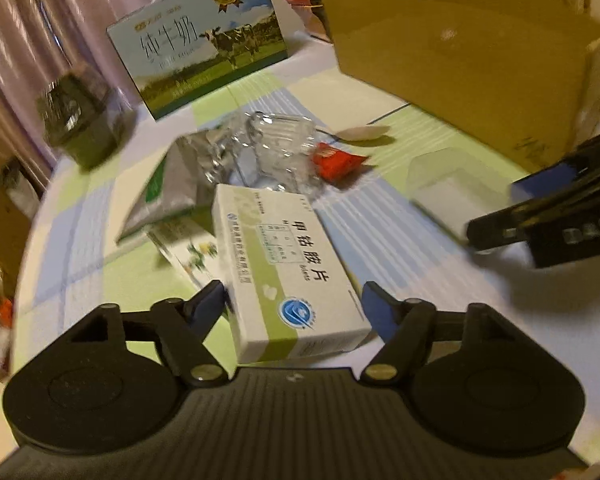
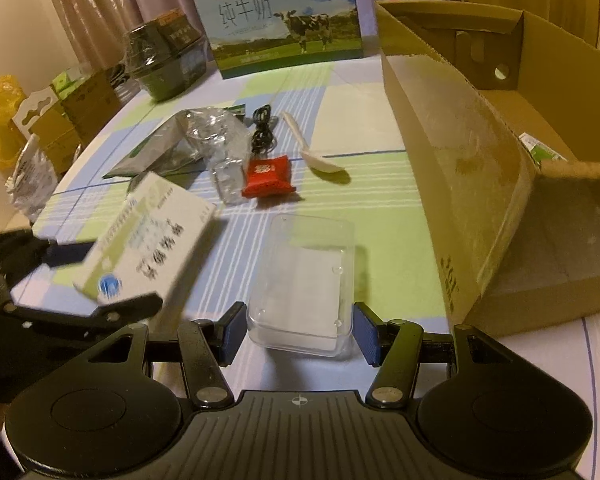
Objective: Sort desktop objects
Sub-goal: 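Grasp the white medicine box with the left tool while the right tool holds the container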
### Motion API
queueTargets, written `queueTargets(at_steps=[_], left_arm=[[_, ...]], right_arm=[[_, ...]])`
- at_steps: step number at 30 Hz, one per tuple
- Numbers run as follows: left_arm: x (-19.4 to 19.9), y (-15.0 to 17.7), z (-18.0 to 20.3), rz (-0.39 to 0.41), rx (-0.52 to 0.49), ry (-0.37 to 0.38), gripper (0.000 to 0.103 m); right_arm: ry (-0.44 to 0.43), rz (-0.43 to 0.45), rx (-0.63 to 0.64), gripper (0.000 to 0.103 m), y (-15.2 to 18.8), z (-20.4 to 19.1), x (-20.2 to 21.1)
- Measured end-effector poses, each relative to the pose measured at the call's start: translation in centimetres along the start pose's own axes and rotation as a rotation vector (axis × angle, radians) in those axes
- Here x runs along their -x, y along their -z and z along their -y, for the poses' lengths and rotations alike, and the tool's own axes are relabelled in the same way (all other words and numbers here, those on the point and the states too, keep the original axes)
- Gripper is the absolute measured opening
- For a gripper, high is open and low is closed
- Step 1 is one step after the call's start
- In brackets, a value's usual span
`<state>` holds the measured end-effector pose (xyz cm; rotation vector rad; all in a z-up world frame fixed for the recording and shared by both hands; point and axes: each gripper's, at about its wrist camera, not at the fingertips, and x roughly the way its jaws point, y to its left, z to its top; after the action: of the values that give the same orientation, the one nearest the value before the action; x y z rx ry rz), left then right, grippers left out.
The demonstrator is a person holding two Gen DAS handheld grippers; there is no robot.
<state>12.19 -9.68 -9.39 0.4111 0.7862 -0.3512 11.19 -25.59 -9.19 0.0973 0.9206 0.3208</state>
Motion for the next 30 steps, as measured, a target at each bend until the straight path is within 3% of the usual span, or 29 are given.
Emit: queueTargets(at_steps=[3, 8, 19, 23, 30], left_arm=[[1.6, 1.0, -0.1, -0.021, 0.057, 0.082, 0.066], [2.4, 2.2, 1.0, -0.014, 0.053, 0.028, 0.078], [-1.2, 0.3, 1.1, -0.028, 0.089, 0.011, 0.078], [-2.2, 0.0, 0.6, -0.050, 0.099, 0.015, 0.069], [-1.2, 0.7, -0.1, -0.067, 0.157, 0.053, 0.068]], right_arm=[[0.000, 0.000, 0.010, 0.054, 0.4, -0.2, 0.6], [0.022, -0.002, 0.028, 0.054, 1.2, -0.3, 0.8], [0.054, 0.000, 0.079, 0.054, 1.8, 0.2, -0.2], [0.063, 0.002, 0.104, 0.056, 1.7, -0.1, -0.8], [0.088, 0.010, 0.135, 0.056, 1.5, -0.7, -1.6]])
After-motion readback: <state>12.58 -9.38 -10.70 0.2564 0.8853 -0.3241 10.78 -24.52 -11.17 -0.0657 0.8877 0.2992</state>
